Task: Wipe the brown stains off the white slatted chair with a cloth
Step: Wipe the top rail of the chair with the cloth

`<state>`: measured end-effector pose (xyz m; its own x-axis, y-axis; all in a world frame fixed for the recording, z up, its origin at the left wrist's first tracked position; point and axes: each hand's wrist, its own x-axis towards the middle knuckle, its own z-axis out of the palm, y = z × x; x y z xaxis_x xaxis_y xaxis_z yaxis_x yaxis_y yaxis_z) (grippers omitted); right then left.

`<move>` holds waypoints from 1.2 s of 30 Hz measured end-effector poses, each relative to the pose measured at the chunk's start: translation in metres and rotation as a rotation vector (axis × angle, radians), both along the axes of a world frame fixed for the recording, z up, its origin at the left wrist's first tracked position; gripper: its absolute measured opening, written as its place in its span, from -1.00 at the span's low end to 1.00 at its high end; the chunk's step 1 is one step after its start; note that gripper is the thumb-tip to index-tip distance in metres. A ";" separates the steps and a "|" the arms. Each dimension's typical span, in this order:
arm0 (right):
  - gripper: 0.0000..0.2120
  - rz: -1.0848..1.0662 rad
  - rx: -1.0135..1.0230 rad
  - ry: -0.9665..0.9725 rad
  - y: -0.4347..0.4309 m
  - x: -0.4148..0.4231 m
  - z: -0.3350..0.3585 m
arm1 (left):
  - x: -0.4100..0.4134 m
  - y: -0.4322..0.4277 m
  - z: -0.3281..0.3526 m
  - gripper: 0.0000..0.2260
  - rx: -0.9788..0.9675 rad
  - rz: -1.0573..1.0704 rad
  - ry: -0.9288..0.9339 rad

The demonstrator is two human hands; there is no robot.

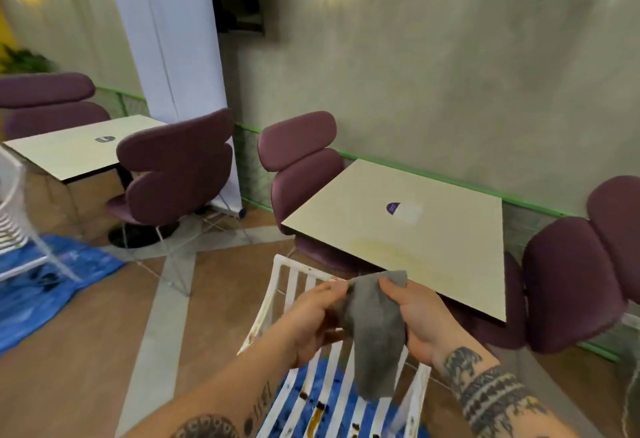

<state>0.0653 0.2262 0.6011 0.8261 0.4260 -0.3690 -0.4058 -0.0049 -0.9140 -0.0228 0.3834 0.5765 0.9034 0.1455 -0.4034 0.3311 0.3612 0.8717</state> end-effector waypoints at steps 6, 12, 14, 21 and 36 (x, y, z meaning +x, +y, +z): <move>-0.66 -0.111 -0.188 0.098 0.038 0.008 -0.053 | 0.017 0.056 -0.025 -0.59 0.400 -0.140 -0.077; -0.16 -0.022 -0.293 0.002 0.096 0.011 -0.078 | 0.039 0.139 -0.045 -0.78 0.948 -0.349 -0.086; -0.39 0.146 -0.426 -0.088 0.117 0.010 -0.082 | 0.049 0.162 -0.056 -0.85 0.962 -0.326 -0.118; -0.77 0.233 -0.798 -0.512 0.184 0.019 -0.115 | 0.080 0.212 -0.103 -0.80 0.741 -0.280 -0.096; -0.87 -0.381 -0.203 -0.003 0.272 0.080 -0.179 | 0.137 0.266 -0.201 -0.83 0.227 0.305 0.048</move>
